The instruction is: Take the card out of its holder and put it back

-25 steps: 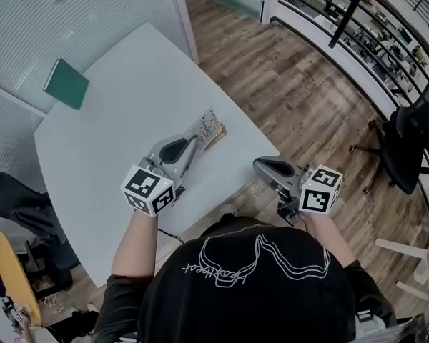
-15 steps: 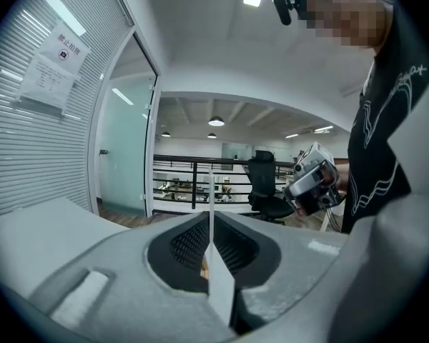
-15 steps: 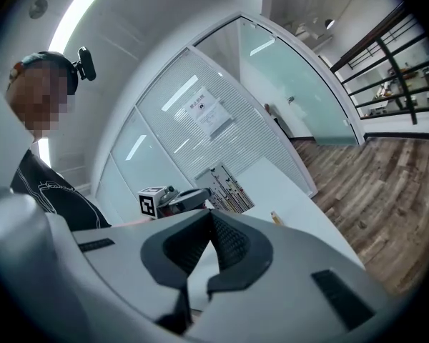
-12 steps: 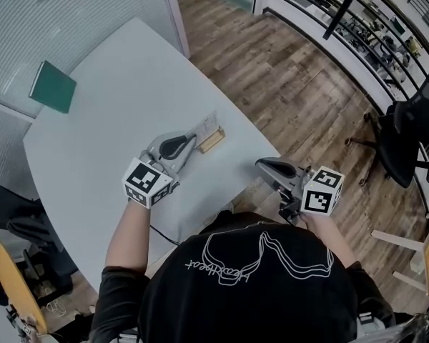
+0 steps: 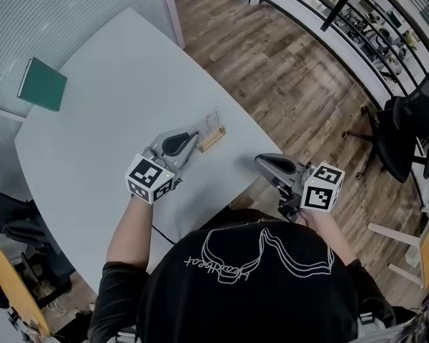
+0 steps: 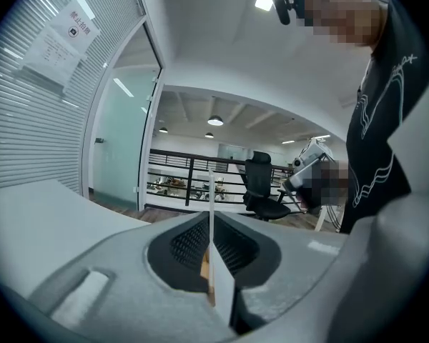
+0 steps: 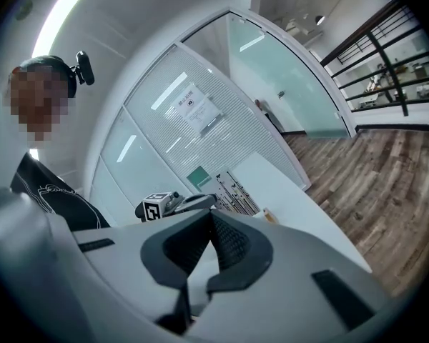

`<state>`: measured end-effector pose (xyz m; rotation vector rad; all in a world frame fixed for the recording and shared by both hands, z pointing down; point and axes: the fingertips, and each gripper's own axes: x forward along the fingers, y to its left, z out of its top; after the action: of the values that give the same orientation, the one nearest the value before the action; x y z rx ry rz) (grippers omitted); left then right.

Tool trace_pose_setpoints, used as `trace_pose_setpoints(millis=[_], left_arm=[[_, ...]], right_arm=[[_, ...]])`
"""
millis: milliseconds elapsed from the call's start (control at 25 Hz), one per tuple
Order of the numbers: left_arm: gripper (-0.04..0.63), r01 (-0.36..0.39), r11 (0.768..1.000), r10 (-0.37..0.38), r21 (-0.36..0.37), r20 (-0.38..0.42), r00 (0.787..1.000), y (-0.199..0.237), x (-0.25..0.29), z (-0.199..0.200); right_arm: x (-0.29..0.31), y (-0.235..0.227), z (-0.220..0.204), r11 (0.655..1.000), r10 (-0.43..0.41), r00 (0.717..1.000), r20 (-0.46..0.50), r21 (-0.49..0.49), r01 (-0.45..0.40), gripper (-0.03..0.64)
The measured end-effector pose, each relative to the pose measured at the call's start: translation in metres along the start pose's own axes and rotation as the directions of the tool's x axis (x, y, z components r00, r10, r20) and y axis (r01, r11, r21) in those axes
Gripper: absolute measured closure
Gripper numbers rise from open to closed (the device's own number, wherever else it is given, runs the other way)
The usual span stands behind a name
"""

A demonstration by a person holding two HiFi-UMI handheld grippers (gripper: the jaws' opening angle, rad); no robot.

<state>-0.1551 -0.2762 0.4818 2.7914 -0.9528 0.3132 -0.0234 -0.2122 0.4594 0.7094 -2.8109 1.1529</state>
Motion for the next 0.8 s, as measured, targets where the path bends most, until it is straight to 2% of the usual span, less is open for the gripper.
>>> trace_pose_setpoints(millis=[360,800], left_arm=[[0.571,0.001,0.999,0.0,-0.053,0.018,1.0,0.0093,0.0028,-0.0072],[0.571,0.021,0.998,-0.02,-0.056,0.018,1.0,0.0086,0.0071,-0.0112]], right_arm=[[0.0065,-0.005,-0.0042,1.0,-0.004,1.0,-0.022,0.016,0.004,0.607],[0.0094,-0.0059,-0.0058,1.0,-0.009,1.0,-0.028,0.018,0.01,0.607]])
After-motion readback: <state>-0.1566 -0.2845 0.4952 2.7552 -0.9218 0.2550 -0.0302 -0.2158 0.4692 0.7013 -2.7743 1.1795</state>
